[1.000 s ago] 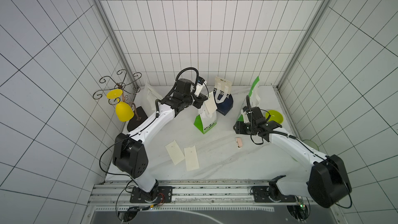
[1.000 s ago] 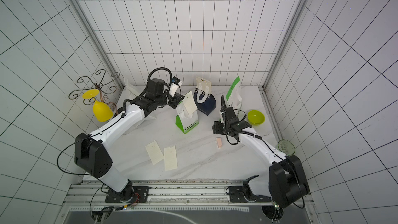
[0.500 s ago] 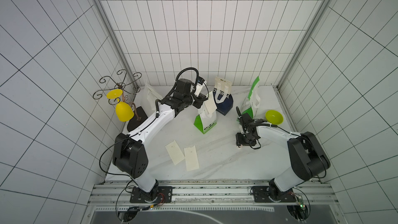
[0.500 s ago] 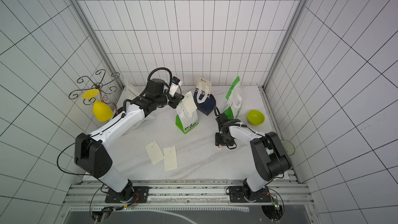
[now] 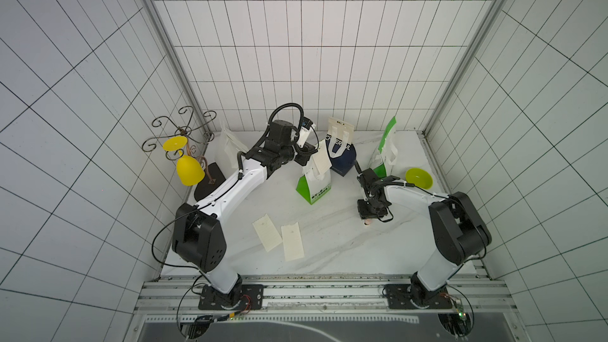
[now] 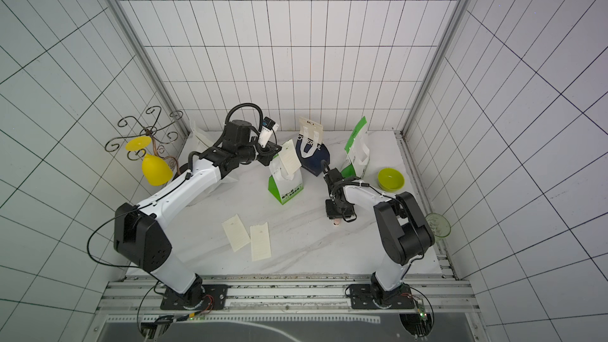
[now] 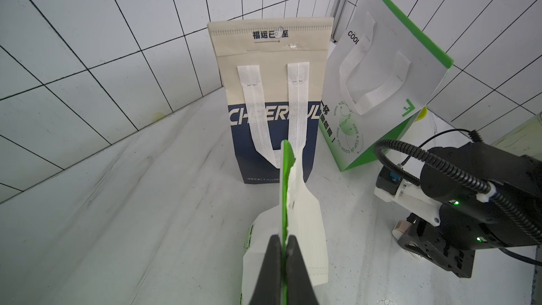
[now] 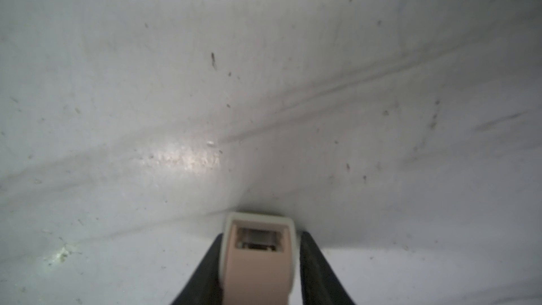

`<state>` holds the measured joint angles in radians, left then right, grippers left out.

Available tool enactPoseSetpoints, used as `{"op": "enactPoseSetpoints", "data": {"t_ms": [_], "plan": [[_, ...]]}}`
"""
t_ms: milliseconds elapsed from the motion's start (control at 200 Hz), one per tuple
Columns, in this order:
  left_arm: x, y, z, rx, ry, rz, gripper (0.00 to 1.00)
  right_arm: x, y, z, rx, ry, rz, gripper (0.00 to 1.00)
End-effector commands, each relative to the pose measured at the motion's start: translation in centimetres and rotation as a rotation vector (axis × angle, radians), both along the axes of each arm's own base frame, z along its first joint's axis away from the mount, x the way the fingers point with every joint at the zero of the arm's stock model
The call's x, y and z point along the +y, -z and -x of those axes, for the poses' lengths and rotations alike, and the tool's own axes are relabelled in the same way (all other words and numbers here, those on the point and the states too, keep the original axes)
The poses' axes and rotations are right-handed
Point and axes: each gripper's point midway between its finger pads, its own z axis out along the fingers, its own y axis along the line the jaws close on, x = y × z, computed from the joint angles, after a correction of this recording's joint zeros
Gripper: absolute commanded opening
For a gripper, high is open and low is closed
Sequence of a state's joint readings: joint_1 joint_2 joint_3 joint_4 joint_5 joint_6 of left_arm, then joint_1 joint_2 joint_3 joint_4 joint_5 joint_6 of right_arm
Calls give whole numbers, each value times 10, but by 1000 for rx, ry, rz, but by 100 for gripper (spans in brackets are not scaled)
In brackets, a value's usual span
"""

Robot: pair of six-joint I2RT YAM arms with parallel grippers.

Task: Staple the receipts to the bags
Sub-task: Pick up the stapler from the center of the board, then place the stapler in the takeout bag.

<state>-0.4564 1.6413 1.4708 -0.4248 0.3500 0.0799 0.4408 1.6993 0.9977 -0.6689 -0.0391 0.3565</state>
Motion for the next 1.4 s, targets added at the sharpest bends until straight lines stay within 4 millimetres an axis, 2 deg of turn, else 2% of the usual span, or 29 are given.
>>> {"op": "enactPoseSetpoints", "data": {"t_ms": [0,155,215,275,335,430,550,640,670,680,860,989,1219,1399], "plan": [[-1,6,4,10,22,-14,0,8,-10,-14,-21,-16,4,30],[0,7,4,9,22,-19,0,10,-16,-17,-48,-24,-4,17],[0,7,4,9,24,-19,0,15,-27,-24,-90,-33,-19,11],[-1,7,4,10,26,-20,0,22,-45,-35,-160,-44,-42,8],[-1,8,4,9,28,-21,0,32,-73,-49,-259,-62,-69,6],[-2,5,6,6,35,-15,0,50,-128,-69,-460,-93,-140,2],[-2,2,9,1,41,-7,0,71,-193,-84,-692,-122,-258,0],[-4,1,13,-7,49,-8,0,83,-244,-88,-883,-152,-371,0],[-4,0,13,-9,50,-5,0,83,-254,-88,-927,-150,-394,0],[-5,-1,14,-10,51,-5,0,83,-265,-88,-965,-147,-413,0],[-8,-3,18,-10,76,9,0,92,-337,-78,-1221,-153,-630,0],[-11,-3,21,-9,102,19,0,107,-357,-72,-1334,-212,-764,0],[-14,-3,25,-8,124,35,0,122,-386,-72,-1510,-266,-927,0],[-13,0,23,4,118,29,0,147,-372,-90,-1479,-315,-976,0]]}}
